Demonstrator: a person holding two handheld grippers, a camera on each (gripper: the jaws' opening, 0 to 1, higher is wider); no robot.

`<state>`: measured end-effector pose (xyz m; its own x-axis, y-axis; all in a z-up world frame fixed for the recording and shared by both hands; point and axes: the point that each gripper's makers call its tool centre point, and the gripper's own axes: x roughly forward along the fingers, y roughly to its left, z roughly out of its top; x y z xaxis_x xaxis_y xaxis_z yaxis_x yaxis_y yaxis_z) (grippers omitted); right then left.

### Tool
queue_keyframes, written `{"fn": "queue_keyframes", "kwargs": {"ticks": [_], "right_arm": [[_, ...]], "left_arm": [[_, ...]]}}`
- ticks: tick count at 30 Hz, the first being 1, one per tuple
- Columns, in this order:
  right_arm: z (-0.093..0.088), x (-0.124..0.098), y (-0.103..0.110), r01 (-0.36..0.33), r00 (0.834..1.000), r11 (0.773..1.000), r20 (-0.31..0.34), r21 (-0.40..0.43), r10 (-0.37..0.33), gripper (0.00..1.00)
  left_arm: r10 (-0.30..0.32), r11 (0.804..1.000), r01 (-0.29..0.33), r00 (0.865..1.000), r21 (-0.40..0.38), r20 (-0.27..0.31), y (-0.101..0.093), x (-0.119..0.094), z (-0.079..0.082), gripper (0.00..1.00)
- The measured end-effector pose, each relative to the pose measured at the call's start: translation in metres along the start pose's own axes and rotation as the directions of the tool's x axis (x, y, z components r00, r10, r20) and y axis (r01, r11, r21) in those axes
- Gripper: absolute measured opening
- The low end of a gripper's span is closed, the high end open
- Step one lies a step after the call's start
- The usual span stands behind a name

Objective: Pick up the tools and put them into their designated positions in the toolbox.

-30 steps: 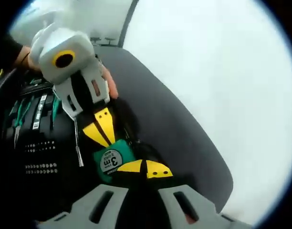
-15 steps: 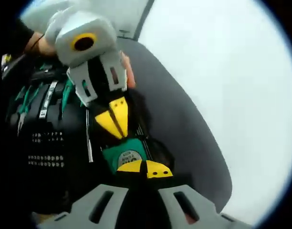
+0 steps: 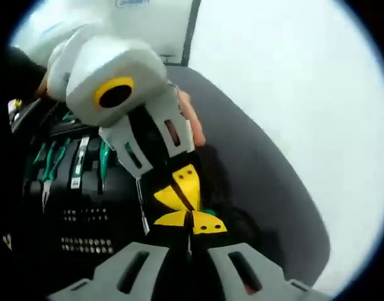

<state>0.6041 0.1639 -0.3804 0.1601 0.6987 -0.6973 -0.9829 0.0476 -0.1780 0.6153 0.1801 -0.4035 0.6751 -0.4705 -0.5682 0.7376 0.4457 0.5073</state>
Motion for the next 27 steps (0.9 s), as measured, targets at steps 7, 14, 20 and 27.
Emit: {"fn": "queue_keyframes", "kwargs": {"ticks": [7,14,20,27], "right_arm": [[0.009,0.012,0.012,-0.071,0.996,0.997,0.057,0.013,0.07,0.0],[0.019,0.031,0.02,-0.102,0.991,0.994,0.086,0.035,0.098,0.0],[0.008,-0.015,-0.012,0.037,0.997,0.995,0.062,0.088,-0.042,0.0],[0.002,0.001,0.01,-0.057,0.997,0.998,0.042,-0.019,0.058,0.0]], "left_arm": [[-0.007,0.999,0.008,1.0,0.036,-0.004,-0.001,0.004,0.0,0.0],[0.02,0.998,-0.015,0.996,0.058,-0.091,0.008,-0.003,-0.011,0.0],[0.052,0.998,-0.053,0.998,0.043,0.028,0.014,-0.003,0.017,0.0],[0.022,0.984,-0.021,1.0,0.176,-0.006,0.007,-0.001,0.023,0.0]]}}
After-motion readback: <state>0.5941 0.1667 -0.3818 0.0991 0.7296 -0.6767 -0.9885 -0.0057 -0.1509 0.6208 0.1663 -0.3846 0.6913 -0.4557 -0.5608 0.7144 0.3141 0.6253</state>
